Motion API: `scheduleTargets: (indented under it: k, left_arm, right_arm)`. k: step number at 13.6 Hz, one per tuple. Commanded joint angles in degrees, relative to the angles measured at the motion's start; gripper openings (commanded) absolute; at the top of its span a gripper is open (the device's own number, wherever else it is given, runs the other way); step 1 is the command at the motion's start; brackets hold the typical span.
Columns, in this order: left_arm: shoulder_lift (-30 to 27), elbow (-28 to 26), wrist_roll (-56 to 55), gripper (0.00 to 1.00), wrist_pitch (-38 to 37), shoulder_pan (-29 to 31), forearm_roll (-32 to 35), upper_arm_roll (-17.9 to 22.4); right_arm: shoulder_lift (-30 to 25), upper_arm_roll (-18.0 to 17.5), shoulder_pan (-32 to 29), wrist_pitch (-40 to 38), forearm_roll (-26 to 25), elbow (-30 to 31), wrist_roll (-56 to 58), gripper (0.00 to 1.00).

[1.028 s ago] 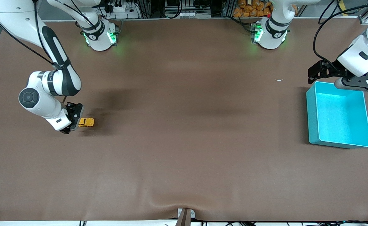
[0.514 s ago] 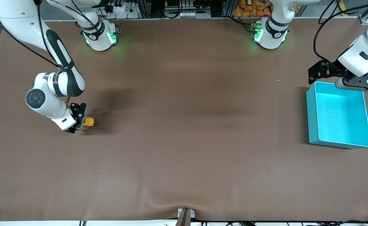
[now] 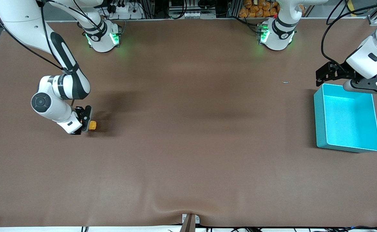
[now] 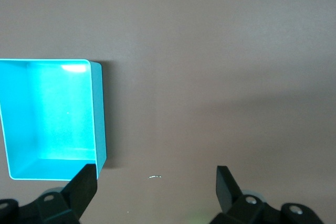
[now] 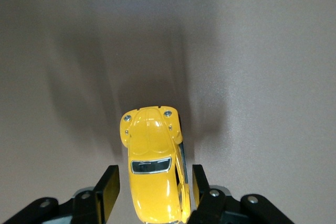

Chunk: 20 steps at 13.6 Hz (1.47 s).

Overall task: Wind and store yellow beetle car
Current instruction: 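Close the right gripper around the yellow car's body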

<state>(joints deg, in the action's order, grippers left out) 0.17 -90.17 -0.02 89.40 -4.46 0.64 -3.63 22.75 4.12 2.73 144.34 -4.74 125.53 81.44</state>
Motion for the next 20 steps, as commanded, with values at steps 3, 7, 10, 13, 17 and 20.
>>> scheduleTargets:
  k: [3, 7, 10, 13, 17, 20]
  left_arm:
    - [0.7, 1.5, -0.4, 1.00, -0.6, 0.1, 1.1, -0.1]
    - [0.7, 1.5, -0.4, 1.00, -0.6, 0.1, 1.1, -0.1]
    - [0.7, 1.5, -0.4, 1.00, -0.6, 0.1, 1.1, -0.1]
    - [0.7, 1.5, -0.4, 1.00, -0.6, 0.1, 1.1, -0.1]
    - [0.7, 1.5, -0.4, 1.00, -0.6, 0.1, 1.1, -0.1]
    - [0.7, 1.5, -0.4, 1.00, -0.6, 0.1, 1.1, -0.1]
  right_arm:
    - [0.4, -0.6, -0.1, 0.5, -0.9, 0.2, 0.4, 0.46]
    - [0.5, -1.1, 0.0, 0.5, -0.9, 0.2, 0.4, 0.39]
    - [0.5, -1.6, 0.2, 0.5, -0.9, 0.2, 0.4, 0.37]
    - [0.6, -1.7, 0.1, 0.5, -0.9, 0.2, 0.4, 0.32]
    - [1.2, -1.6, -0.4, 0.2, -0.9, -0.1, 3.5, 0.31]
    - [1.3, -1.5, -1.0, 0.3, -0.9, -0.2, 3.9, 0.32]
